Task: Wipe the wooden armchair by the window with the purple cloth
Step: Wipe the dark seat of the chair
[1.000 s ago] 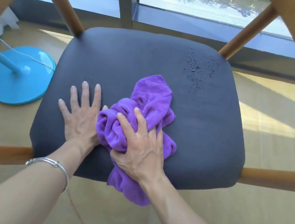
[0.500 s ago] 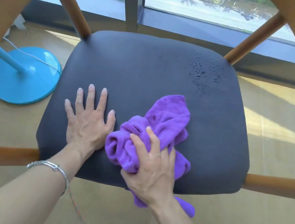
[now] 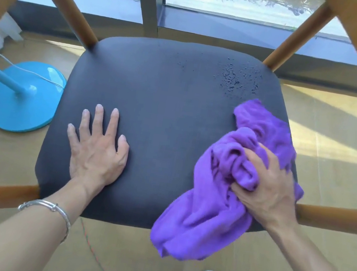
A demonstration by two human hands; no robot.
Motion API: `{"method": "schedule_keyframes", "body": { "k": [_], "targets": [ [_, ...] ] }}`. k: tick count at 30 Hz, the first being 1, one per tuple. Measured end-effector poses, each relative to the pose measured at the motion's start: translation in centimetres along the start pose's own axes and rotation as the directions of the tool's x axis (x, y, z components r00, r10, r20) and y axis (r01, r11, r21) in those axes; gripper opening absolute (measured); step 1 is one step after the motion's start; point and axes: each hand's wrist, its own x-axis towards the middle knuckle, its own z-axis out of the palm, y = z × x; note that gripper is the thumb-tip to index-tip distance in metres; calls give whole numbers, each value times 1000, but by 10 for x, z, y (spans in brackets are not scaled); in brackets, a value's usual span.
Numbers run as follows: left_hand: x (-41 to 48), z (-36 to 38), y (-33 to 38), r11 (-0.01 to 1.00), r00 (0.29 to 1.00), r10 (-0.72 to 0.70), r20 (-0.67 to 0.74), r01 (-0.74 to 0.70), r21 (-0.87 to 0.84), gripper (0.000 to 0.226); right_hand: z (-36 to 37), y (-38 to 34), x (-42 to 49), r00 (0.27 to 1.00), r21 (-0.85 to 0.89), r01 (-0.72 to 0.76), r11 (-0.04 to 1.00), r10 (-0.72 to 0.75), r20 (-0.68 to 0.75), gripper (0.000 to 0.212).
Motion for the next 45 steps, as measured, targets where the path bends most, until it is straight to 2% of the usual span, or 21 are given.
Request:
{"method": "schedule_keyframes", "body": {
  "k": [2,4,6,7,10,13,16,18,20,21,22,23,24,25,26,30,33,35,38,41,45],
  "targets": [
    [0,0,0,1000,1000,-3,-1,3,-2,66,-12,31,-6,994,-8,-109,994,109,-12,71],
    [0,0,1,1000,1000,-2,-6,2,-10,67,-16,30,-5,982,25,-190,981,190,6,69],
    [1,0,1,1000,1000,-6,-7,6,-9,67,-19,7,3,951,223,-303,927,308,10,60],
    [1,0,1,1000,1000,-8,-5,8,-5,67,-22,-5,9,946,353,-306,884,324,8,57],
    [-1,1,0,1000,1000,-1,7,1,7,68,-51,-41,31,961,531,-107,840,225,-162,46],
    [0,0,-1,1000,1000,-7,5,7,10,67,-88,-54,60,889,560,68,825,204,-410,36],
    [0,-1,-1,1000,1000,-8,5,8,4,67,-115,-55,75,821,561,115,820,239,-518,25],
    [1,-1,0,1000,1000,-4,4,4,2,67,-112,-56,64,833,506,168,846,153,-532,33],
    [1,-1,-1,1000,1000,-6,5,6,10,67,-90,-62,46,923,481,101,871,98,-371,49],
    [1,-1,-1,1000,1000,-6,4,6,12,67,-73,-62,35,976,468,30,883,76,-205,57],
    [1,-1,-2,1000,1000,-6,3,6,11,67,-57,-63,26,998,421,-58,905,56,18,65],
    [1,-1,-2,1000,1000,-7,2,7,11,67,-44,-64,18,969,306,-116,945,40,244,75],
    [0,-1,-1,1000,1000,-7,5,7,12,67,-35,-64,14,909,175,-118,977,35,416,86],
    [0,-1,-1,1000,1000,-7,8,7,15,68,-32,-63,14,869,98,-100,990,39,494,96],
    [0,-1,-1,1000,1000,-9,10,9,21,68,-36,-64,19,863,66,-110,992,62,502,104],
    [0,-1,-3,1000,1000,-5,7,4,30,68,-68,-65,44,934,-76,-211,975,224,280,108],
    [0,0,-2,1000,1000,-8,9,8,28,67,-76,-66,54,944,-164,-233,959,264,200,116],
    [0,0,-1,1000,1000,-1,6,0,18,67,-59,-64,60,943,-148,-169,974,204,263,119],
    [1,0,-2,1000,1000,-6,0,6,3,67,-16,-65,61,888,-107,-81,991,120,444,118],
    [1,1,-1,1000,1000,-7,1,7,-3,68,-1,-65,50,884,-53,-83,995,98,458,118],
    [3,1,1,1000,1000,-2,12,1,5,69,10,-86,18,911,-73,38,997,-4,411,111]
  ]
}}
